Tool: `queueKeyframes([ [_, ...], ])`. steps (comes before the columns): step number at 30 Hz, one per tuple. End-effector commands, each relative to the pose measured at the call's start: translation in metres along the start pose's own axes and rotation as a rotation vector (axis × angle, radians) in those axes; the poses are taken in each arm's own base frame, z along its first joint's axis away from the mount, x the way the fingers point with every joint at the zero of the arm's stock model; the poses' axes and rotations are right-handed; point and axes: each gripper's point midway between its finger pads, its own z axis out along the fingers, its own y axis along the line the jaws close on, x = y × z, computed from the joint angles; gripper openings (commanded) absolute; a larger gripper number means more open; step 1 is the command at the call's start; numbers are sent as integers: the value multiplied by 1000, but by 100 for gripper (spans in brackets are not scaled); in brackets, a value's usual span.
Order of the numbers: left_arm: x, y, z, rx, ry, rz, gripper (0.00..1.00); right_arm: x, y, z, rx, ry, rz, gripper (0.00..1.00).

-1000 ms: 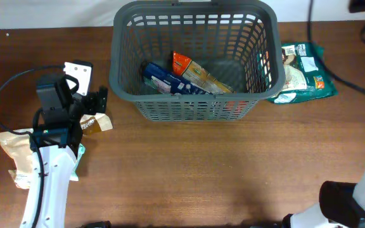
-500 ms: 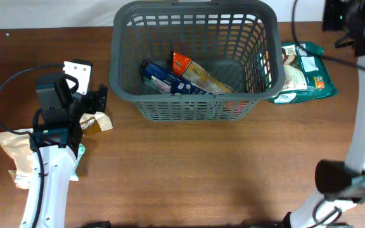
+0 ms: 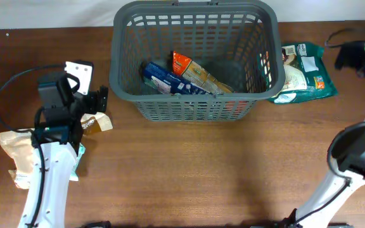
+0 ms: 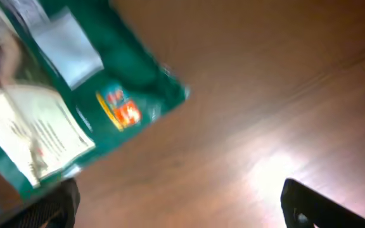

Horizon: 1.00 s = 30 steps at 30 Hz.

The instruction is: Pack container

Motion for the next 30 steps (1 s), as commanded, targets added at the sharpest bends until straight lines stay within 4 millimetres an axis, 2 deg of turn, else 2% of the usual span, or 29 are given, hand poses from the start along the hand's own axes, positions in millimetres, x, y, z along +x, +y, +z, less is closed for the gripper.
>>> queueKeyframes([
  [1,10,-3,9,14,33,9,99,15,22,29,-174,109,-107,99],
  [6,16,-5,16,21,56,9,99,27,31,51,-233,187,-213,99],
  [10,19,-5,19,24,65,9,99,27,43,56,-313,185,-259,99],
  [17,19,-6,20,25,68,9,99,20,45,66,-316,146,-323,99],
  [21,20,-6,20,25,68,9,99,25,54,75,-379,138,-424,99],
  [26,19,-5,20,25,67,9,99,31,46,95,-319,154,-575,99],
  [30,19,-5,20,24,66,9,99,22,37,104,-252,126,-619,99],
])
